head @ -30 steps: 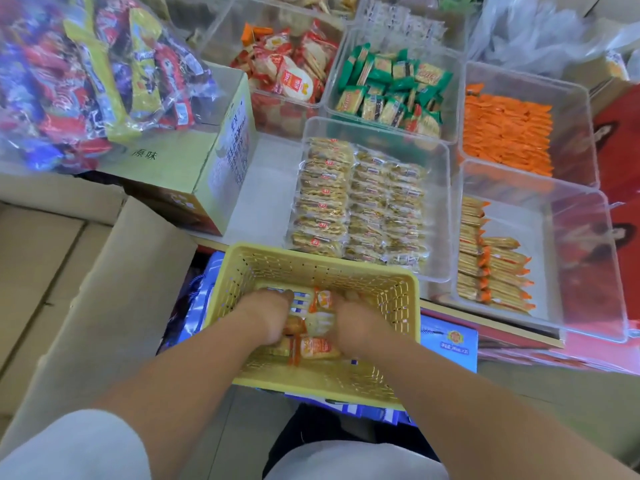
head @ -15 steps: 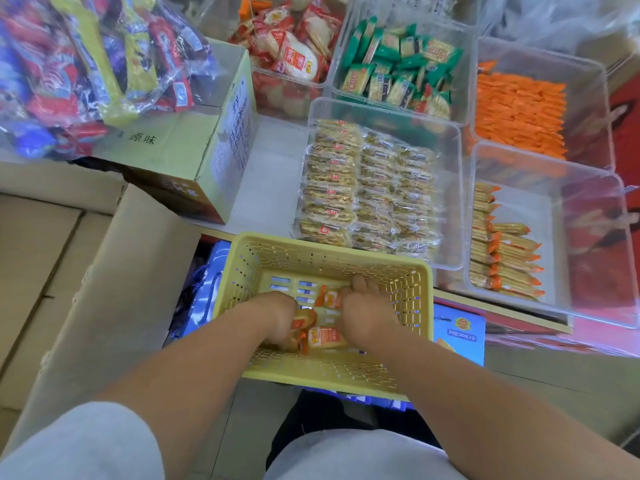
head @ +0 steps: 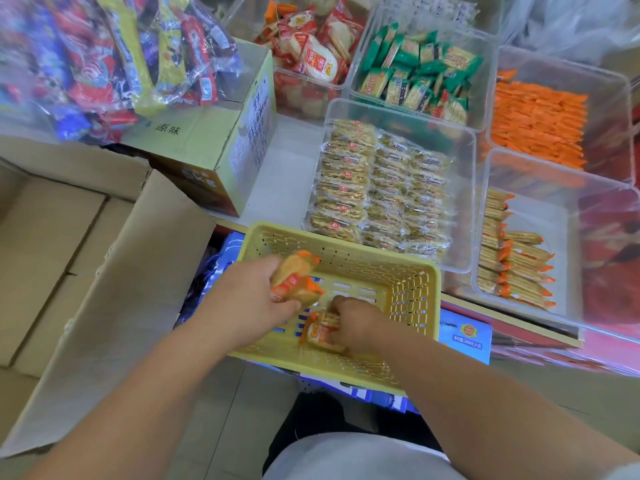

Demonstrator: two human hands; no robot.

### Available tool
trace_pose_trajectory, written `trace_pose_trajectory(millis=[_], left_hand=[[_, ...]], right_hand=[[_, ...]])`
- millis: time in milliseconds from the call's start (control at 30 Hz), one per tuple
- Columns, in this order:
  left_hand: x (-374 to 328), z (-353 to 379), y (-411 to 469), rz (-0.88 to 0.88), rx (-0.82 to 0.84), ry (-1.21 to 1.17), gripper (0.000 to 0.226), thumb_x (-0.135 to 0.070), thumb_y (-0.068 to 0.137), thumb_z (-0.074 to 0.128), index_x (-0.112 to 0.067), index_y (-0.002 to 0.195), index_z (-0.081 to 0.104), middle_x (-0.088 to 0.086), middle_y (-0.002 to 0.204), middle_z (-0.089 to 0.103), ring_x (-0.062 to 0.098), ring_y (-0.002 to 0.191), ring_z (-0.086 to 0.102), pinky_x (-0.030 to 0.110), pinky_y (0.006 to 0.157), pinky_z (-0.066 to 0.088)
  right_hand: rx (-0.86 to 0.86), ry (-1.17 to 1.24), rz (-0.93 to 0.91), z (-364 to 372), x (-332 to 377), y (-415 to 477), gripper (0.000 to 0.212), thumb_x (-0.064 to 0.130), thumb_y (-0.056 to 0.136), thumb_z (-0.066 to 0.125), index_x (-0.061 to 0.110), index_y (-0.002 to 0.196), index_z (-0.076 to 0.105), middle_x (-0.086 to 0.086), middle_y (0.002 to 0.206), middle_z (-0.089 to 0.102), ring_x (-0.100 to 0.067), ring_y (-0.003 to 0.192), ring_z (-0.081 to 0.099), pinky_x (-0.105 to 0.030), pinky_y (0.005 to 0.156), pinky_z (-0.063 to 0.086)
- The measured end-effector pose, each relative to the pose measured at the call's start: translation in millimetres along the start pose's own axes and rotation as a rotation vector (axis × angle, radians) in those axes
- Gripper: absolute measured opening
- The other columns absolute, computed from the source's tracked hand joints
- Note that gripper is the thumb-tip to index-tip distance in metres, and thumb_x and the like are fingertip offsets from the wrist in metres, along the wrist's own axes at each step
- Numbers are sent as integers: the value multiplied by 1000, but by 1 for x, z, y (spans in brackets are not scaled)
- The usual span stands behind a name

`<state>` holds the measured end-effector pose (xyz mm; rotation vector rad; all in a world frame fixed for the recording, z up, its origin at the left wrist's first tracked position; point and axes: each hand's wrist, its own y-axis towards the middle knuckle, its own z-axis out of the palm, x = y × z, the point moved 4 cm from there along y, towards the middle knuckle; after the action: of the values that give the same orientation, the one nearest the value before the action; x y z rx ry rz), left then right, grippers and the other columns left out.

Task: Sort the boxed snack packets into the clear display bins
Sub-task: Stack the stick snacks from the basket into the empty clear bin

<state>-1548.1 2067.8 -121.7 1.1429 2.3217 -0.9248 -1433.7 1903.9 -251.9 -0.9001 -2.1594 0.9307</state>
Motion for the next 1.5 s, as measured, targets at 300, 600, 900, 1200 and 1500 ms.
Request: trace_pose_trajectory(millis=[300, 600, 900, 1200, 1500], left_hand=[[31, 14, -76, -287, -426, -1117, 23, -11, 77, 85, -32, 85, 79, 5, 87, 80, 19, 72, 77, 34, 58, 63], [3, 34, -71, -264, -388, -1214, 14, -13, 82, 82, -20, 94, 78, 14, 96, 80, 33, 81, 78, 43, 64, 64], [-110, 85, -34, -237, -230, -1270, 5, -20, 89, 75, -24, 92, 78, 9, 94, 80, 28, 83, 78, 33, 58, 60], [-220, 157, -12, -249, -325, -1191, 40, -37, 54, 90, -28, 92, 78, 11, 90, 80, 37, 90, 77, 50, 77, 65], [-289, 207, 8, -361, -327, -1128, 38, -33, 62, 94, -23, 94, 78, 14, 97, 79, 36, 89, 77, 53, 80, 64]], right_hand=[[-29, -87, -69, 10, 9, 0, 37, 42, 89, 66, 18, 116, 58, -7, 112, 65, -27, 101, 61, -31, 76, 44], [-274, 844, -169, -69, -6, -74, 13, 23, 90, 74, 22, 102, 69, 2, 96, 77, -18, 86, 73, -38, 80, 58], [-213, 1378, -398, -104, -62, -176, 39, 29, 84, 76, 10, 119, 69, -18, 114, 73, -36, 104, 71, -50, 93, 55], [-218, 1240, -414, -122, -166, -179, 20, 32, 85, 72, 32, 104, 71, 1, 94, 77, -17, 85, 74, -25, 68, 58], [-162, 1494, -502, -149, -251, -184, 26, 38, 82, 67, 31, 106, 73, -3, 109, 76, -23, 103, 72, -35, 78, 60]])
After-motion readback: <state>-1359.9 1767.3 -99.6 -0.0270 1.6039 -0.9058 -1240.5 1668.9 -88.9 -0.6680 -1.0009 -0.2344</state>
